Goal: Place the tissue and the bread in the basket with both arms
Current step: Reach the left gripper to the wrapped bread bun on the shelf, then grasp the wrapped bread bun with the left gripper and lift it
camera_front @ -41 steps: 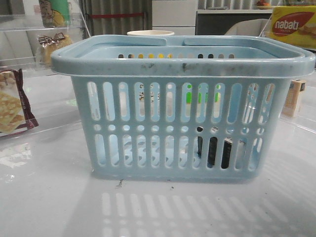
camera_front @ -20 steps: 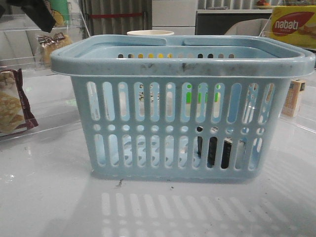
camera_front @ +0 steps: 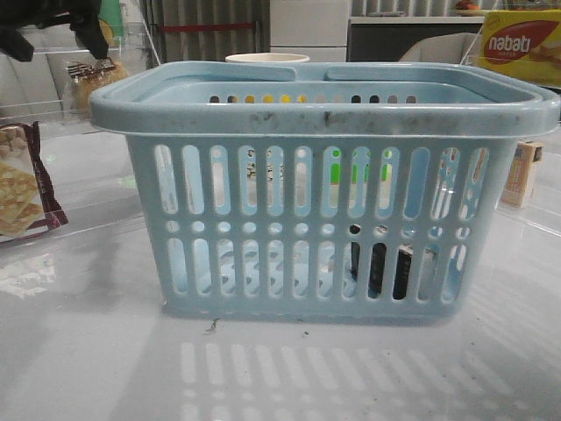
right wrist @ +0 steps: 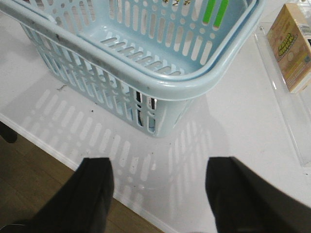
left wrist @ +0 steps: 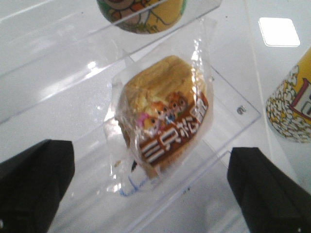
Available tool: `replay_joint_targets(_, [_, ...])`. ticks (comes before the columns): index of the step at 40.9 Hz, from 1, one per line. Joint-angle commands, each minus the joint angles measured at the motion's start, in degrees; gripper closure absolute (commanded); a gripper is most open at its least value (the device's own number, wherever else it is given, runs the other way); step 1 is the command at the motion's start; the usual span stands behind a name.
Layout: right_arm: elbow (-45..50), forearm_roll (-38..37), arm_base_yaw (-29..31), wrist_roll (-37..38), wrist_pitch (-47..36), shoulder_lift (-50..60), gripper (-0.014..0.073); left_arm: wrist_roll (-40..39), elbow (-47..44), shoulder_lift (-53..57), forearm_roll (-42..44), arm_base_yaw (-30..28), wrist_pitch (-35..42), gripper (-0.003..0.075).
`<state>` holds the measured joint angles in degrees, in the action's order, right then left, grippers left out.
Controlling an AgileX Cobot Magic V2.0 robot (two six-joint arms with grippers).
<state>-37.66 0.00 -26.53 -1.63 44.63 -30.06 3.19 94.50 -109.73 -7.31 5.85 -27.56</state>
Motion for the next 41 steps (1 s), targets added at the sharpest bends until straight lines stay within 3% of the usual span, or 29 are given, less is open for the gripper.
replay_joint_targets(1, [-1.5,-0.9,0.1,-0.3,-4.0,-0.2,0.0076,0.0,3.9,0.3,-1.0,0.1,6.9,0.0034])
replay_joint_targets(8, [-1.5,-0.9,0.1,-0.3,-4.0,-0.2,0.0076,0.0,4.0,-2.8,-1.0,0.1,10.4,0.0058])
replay_joint_targets(25, [-1.5,-0.9,0.1,-0.3,-4.0,-0.2,0.0076,0.0,5.9,-2.7,-0.8,0.1,7.0,0.0448])
replay_joint_targets(37, [-1.5,-0.9,0.1,-0.3,-4.0,-0.2,0.0076,0.0,8.8,2.9,-2.6,0.5,-1.6,0.0612])
replay_joint_targets(41, [-1.5,-0.9,0.1,-0.3,-4.0,-0.2,0.0076,0.0,8.8,6.1,-3.0,1.1,-3.0,0.0630])
